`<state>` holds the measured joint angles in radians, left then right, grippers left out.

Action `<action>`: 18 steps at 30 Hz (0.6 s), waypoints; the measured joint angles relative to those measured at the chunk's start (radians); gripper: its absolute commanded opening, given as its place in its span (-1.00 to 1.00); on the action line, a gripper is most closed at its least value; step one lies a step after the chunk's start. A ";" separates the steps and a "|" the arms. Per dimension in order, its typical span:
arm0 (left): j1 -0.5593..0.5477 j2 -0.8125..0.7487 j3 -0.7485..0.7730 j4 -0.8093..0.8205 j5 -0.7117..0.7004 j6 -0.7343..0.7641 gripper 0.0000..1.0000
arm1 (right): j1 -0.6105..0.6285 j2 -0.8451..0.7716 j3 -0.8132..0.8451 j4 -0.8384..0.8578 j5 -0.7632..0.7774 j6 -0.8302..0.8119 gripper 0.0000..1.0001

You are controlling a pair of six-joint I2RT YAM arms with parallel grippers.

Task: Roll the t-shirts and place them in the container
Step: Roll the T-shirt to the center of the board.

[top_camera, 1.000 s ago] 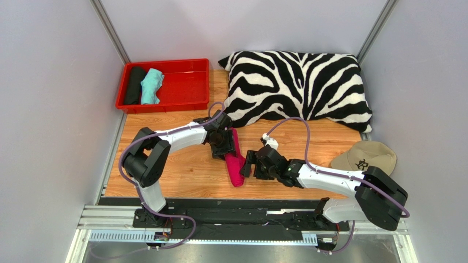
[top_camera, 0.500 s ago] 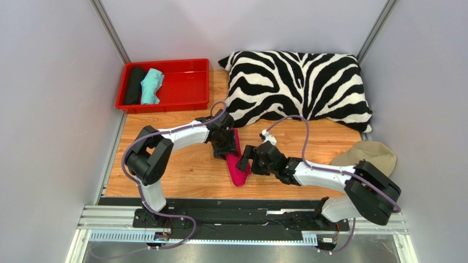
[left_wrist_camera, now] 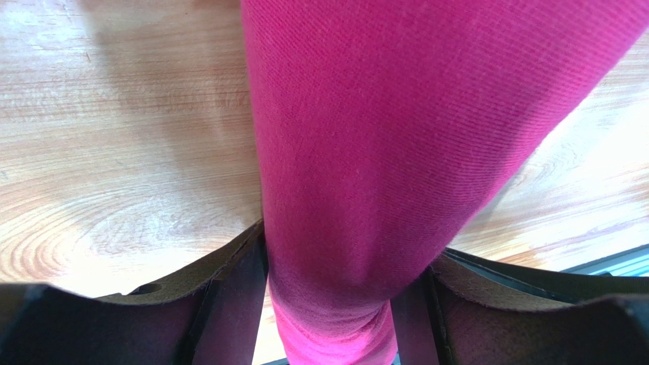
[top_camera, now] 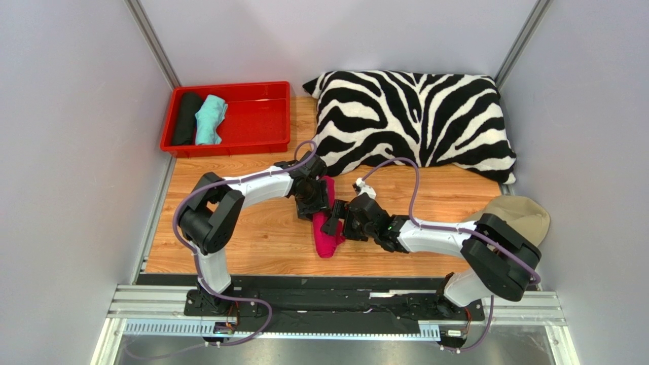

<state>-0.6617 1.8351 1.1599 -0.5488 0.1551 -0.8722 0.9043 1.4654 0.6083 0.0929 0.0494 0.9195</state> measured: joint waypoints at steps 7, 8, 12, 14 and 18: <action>-0.006 0.009 0.012 -0.006 0.000 0.000 0.27 | -0.002 -0.008 0.002 0.017 -0.006 0.014 0.78; -0.006 0.010 0.013 -0.006 0.000 0.000 0.27 | -0.002 -0.007 0.002 0.017 -0.006 0.015 0.78; -0.008 0.014 0.018 -0.011 0.000 0.000 0.27 | -0.003 0.021 0.015 0.015 -0.006 0.024 0.74; -0.011 0.016 0.021 -0.014 -0.001 0.000 0.27 | -0.003 0.046 0.024 0.012 -0.006 0.028 0.62; -0.013 0.019 0.026 -0.018 0.000 0.001 0.27 | -0.002 0.076 0.056 -0.005 -0.007 0.035 0.22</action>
<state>-0.6743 1.8542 1.1858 -0.5667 0.1547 -0.8711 0.9020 1.5417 0.6643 0.0875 0.0425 0.9550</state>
